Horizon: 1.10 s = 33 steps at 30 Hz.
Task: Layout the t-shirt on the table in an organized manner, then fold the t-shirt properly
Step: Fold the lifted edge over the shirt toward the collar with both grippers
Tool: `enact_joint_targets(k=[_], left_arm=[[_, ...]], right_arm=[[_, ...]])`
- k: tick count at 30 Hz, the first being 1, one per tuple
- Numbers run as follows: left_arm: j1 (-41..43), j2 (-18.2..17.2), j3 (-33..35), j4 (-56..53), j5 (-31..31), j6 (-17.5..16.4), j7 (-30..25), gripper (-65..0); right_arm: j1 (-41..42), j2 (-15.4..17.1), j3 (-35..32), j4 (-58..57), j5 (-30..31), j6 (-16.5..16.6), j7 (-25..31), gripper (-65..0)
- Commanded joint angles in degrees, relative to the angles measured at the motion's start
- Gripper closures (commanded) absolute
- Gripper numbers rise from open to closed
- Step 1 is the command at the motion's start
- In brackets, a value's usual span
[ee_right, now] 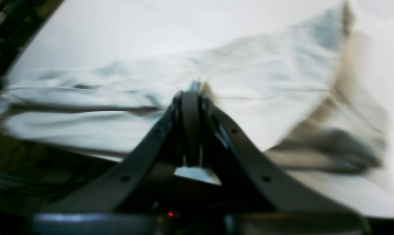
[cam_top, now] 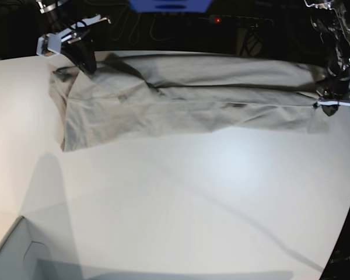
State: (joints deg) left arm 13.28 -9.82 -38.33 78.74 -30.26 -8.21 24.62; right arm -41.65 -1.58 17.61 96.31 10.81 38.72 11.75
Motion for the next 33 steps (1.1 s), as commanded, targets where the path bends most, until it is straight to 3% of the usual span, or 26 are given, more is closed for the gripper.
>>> enact_joint_targets(k=[1, 6, 16, 24, 33], left_arm=[[-0.4, -0.9, -0.5, 0.9, -0.2, -0.3, -1.2, 0.0], [-0.3, -0.9, -0.6, 0.9, -0.2, -0.3, -1.2, 0.0], [-0.4, -0.9, -0.6, 0.9, -0.2, -0.3, -1.2, 0.0], [-0.3, -1.3, -0.7, 0.9, -0.2, -0.3, -1.2, 0.0], [-0.4, -1.0, -0.7, 0.9, -0.2, -0.3, -1.2, 0.0]], right_arm=[[-0.4, 0.1, 0.7, 0.2, 0.8, 1.3, 1.6, 0.0], [-2.1, 0.2, 2.5, 1.3, 1.1, 1.3, 2.3, 0.0], [-7.9, 0.3, -0.9, 5.1, 1.0, 1.3, 10.7, 0.0], [-6.9, 0.7, -0.7, 6.6, 1.0, 1.3, 11.4, 0.0], [-12.4, 2.2, 1.2, 8.3, 1.0, 1.3, 14.1, 0.0]])
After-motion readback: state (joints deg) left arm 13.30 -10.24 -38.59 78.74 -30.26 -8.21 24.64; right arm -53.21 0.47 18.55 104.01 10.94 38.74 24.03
